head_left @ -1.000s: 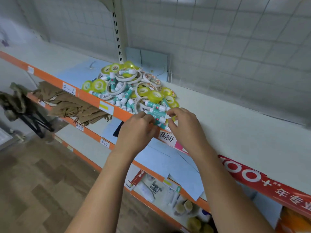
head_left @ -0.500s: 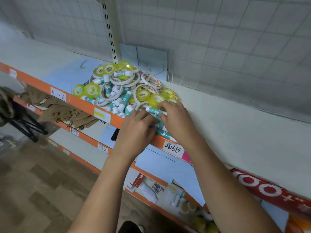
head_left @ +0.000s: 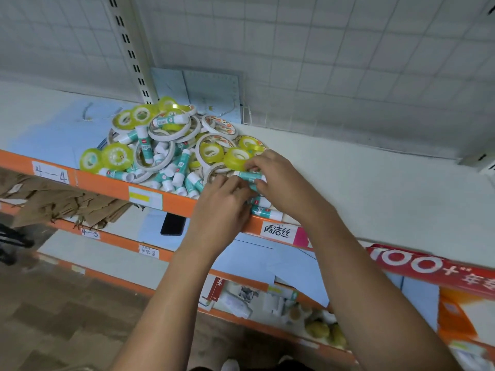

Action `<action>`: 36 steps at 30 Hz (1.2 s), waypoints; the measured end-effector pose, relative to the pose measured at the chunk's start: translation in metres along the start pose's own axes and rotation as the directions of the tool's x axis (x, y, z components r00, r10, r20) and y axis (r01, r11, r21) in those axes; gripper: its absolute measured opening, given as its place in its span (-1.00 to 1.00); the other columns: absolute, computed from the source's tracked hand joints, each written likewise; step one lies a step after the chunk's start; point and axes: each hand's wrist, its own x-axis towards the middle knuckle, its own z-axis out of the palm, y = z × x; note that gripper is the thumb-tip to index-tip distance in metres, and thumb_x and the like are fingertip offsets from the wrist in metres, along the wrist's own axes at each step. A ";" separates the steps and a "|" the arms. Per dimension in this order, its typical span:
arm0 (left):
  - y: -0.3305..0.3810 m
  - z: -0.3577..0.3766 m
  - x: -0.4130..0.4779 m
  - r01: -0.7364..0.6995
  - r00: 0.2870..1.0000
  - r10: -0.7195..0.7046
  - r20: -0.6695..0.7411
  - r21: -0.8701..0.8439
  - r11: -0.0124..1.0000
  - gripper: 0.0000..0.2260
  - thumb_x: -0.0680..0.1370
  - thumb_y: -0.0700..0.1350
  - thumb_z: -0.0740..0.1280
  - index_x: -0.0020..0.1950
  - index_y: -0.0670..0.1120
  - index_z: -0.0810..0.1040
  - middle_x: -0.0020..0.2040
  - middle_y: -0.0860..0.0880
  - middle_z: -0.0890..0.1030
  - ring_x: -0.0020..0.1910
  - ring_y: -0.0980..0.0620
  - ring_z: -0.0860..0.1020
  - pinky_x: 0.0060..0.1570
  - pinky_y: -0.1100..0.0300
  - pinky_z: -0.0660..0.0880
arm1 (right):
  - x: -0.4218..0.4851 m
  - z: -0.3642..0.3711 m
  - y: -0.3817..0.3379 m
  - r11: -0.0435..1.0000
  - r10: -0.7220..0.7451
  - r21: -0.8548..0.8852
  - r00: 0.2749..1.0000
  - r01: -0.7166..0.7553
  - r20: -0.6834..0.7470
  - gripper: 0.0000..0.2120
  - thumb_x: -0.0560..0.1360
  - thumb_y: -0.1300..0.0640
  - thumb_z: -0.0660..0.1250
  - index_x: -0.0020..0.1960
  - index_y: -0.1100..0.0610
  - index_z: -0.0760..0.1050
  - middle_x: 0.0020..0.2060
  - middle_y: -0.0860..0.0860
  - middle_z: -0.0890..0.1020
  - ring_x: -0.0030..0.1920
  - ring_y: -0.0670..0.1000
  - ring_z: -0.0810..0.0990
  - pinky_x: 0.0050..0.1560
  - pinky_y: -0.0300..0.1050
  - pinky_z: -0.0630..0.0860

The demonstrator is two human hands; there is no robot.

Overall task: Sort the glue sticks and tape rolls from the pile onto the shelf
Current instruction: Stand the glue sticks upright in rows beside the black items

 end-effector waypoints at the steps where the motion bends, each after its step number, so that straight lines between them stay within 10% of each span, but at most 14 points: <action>1: 0.000 0.000 0.000 -0.007 1.000 0.007 0.010 0.004 1.000 -0.77 0.49 -0.18 0.35 0.14 -0.07 0.64 0.08 -0.03 0.56 0.04 -0.15 0.45 -0.01 -0.08 0.43 | -0.003 -0.002 0.002 0.999 0.015 -0.034 1.000 -0.015 0.008 -0.59 0.50 0.30 0.29 0.34 0.10 0.46 0.27 0.08 0.47 0.27 0.12 0.40 0.28 -0.04 0.34; 21: -0.001 -0.010 0.012 -0.094 0.995 0.096 0.006 -0.122 0.988 -0.62 0.43 -0.25 0.35 0.25 -0.18 0.56 0.02 -0.14 0.54 0.01 -0.18 0.50 0.01 -0.07 0.45 | -0.058 0.004 0.014 0.979 0.201 0.037 0.955 -0.198 -0.216 -0.60 0.48 0.32 0.24 0.30 0.14 0.46 0.14 0.08 0.50 0.13 0.10 0.50 0.15 -0.01 0.42; 36: 0.146 0.039 0.056 -0.320 0.922 0.371 0.108 -0.324 0.890 -0.76 0.49 -0.18 0.29 0.15 -0.11 0.55 -0.01 -0.06 0.51 0.00 -0.11 0.43 0.02 -0.03 0.41 | -0.187 -0.064 0.102 0.866 0.469 0.059 0.767 -0.496 -0.439 -0.64 0.42 0.34 0.27 0.20 0.16 0.52 0.02 0.10 0.58 0.03 0.16 0.51 0.05 0.12 0.45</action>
